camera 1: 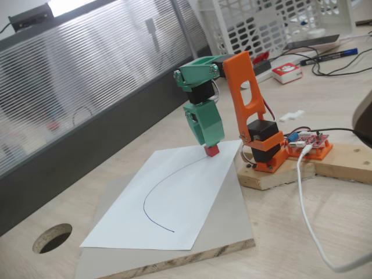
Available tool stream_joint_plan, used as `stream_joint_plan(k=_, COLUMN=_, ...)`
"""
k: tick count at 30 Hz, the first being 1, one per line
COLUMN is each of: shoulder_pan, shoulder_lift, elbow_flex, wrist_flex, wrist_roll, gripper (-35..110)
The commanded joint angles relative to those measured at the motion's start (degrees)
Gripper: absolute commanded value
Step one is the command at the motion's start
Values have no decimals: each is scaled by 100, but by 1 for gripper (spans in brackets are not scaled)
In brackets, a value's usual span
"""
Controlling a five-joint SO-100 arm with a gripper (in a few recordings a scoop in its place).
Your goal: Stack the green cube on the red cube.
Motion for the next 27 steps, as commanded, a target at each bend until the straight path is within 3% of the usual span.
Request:
stream_joint_plan(k=1, shoulder_pan=35, shoulder_lift=132, elbow_flex=-62, wrist_flex=44, wrist_roll=105, gripper=4)
stream_joint_plan(k=17, shoulder_pan=35, shoulder_lift=132, elbow_flex=-62, wrist_flex=44, wrist_roll=79, gripper=4)
stream_joint_plan(k=27, shoulder_pan=-492, shoulder_lift=141, elbow_flex=-62, wrist_flex=123, wrist_roll=114, gripper=16)
